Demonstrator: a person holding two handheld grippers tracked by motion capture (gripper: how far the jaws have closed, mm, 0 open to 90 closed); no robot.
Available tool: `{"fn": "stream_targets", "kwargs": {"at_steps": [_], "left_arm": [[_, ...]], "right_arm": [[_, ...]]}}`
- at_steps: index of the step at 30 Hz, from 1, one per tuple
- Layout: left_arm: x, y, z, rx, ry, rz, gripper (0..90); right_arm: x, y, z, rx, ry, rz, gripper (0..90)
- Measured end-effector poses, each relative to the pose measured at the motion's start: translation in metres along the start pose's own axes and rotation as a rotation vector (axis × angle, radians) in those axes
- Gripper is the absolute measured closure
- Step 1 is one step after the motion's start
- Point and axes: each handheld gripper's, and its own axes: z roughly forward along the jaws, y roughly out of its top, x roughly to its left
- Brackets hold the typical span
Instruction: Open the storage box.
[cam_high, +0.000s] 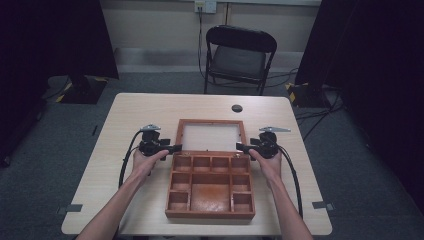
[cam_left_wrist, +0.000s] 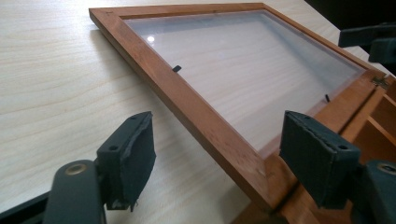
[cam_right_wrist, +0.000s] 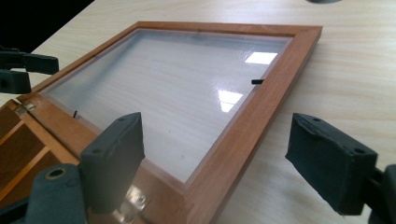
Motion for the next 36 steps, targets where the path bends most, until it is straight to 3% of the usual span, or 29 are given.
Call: {"fn": "stream_targets", "kwargs": {"at_steps": [10, 12, 15, 18, 26, 33, 34, 35, 36], "left_arm": [[0.003, -0.009, -0.031, 0.023, 0.042, 0.024, 22.2], [0.002, -0.013, -0.037, 0.032, 0.053, 0.028, 21.8], [0.001, -0.02, -0.048, 0.042, 0.081, 0.045, 21.6], [-0.001, -0.027, -0.057, 0.053, 0.084, 0.051, 21.0], [0.003, -0.049, -0.077, 0.094, 0.119, 0.067, 19.7], [0.014, -0.069, -0.093, 0.148, 0.219, 0.065, 19.2], [0.017, -0.072, -0.094, 0.151, 0.232, 0.052, 19.2], [0.021, -0.076, -0.095, 0.17, 0.277, 0.055, 19.2], [0.021, -0.076, -0.095, 0.17, 0.277, 0.055, 19.1]], "right_arm": [[0.004, -0.006, -0.042, -0.008, -0.026, -0.036, 15.6], [0.008, -0.012, -0.055, 0.0, -0.045, -0.063, 15.6], [0.008, -0.018, -0.064, -0.001, -0.056, -0.069, 15.6], [0.008, -0.029, -0.079, 0.01, -0.071, -0.07, 15.6], [0.008, -0.051, -0.097, 0.067, -0.119, -0.096, 15.5], [0.002, -0.075, -0.105, 0.134, -0.188, -0.089, 15.5], [0.0, -0.078, -0.106, 0.146, -0.199, -0.091, 15.5], [-0.006, -0.082, -0.106, 0.179, -0.218, -0.082, 15.0], [-0.009, -0.085, -0.106, 0.18, -0.241, -0.076, 15.0]]}}
